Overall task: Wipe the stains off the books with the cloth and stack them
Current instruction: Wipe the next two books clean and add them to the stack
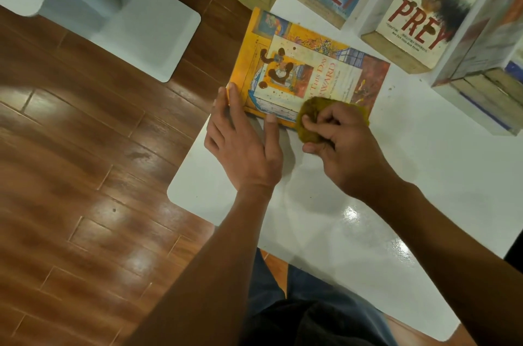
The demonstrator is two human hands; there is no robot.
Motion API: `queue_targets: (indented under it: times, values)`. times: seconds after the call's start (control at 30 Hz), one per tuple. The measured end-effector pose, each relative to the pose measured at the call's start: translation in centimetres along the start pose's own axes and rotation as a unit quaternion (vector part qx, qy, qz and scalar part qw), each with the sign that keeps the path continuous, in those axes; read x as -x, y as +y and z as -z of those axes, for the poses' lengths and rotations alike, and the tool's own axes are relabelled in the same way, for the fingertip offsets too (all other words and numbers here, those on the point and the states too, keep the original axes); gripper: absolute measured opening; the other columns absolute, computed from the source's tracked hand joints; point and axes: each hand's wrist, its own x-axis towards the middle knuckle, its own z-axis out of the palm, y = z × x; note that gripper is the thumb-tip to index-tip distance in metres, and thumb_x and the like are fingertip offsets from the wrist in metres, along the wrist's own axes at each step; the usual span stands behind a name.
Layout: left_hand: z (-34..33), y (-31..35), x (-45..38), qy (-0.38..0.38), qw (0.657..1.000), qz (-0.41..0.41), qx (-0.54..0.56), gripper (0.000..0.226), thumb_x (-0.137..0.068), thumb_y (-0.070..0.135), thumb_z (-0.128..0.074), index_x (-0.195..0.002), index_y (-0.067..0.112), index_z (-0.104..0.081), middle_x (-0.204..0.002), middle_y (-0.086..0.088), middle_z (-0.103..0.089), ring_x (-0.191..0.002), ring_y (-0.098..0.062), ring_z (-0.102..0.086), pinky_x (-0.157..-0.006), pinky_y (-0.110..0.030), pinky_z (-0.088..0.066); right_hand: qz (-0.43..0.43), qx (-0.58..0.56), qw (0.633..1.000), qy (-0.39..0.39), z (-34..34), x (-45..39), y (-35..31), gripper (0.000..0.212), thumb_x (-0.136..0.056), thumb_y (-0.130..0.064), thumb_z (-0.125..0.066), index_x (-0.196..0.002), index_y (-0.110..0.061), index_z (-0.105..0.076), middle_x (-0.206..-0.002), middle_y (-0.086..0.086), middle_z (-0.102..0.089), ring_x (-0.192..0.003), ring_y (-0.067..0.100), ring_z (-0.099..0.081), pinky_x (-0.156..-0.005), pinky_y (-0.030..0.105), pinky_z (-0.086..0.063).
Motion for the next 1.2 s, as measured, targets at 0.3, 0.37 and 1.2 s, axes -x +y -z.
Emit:
queue_targets:
  times: [0.3,0.37,1.2]
  values:
    - [0.5,0.1,-0.4,0.024,0.997,0.03,0.069,0.055,-0.102,0.044,-0.035,-0.147,0.016,-0.046,-0.144,0.0,-0.051,-0.13,-0.014,-0.043,-0.106,-0.027,-0.023,-0.119,-0.018,0.99,0.073,1.0,-0.1,-1.2,0.03,-0.096,-0.027,-0.056,-0.116,-0.006,-0.064,-0.135,0.009,-0.044,-0.127,0.024,-0.04,-0.098,0.042,-0.052]
    - [0.9,-0.2,-0.9,0.032,0.998,0.002,0.048,0.049,-0.103,0.041,-0.037,-0.141,0.015,-0.053,-0.138,-0.001,-0.056,-0.123,-0.015,-0.048,-0.1,-0.027,-0.028,-0.12,0.017,0.991,0.065,1.1,-0.5,-1.2,0.035,-0.096,-0.036,-0.052,-0.118,-0.011,-0.063,-0.138,0.006,-0.05,-0.126,0.025,-0.041,-0.098,0.05,-0.05]
    - [3.7,-3.0,-5.1,-0.13,0.991,0.033,0.007,0.074,-0.092,0.075,-0.011,-0.133,0.033,-0.056,-0.098,0.009,-0.07,-0.084,-0.013,-0.063,-0.072,-0.039,-0.056,-0.232,-0.027,0.97,0.073,3.4,-4.5,-2.5,0.018,-0.092,-0.016,-0.053,-0.101,-0.016,-0.069,-0.095,-0.011,-0.068,-0.083,0.008,-0.067,-0.073,0.033,-0.061]
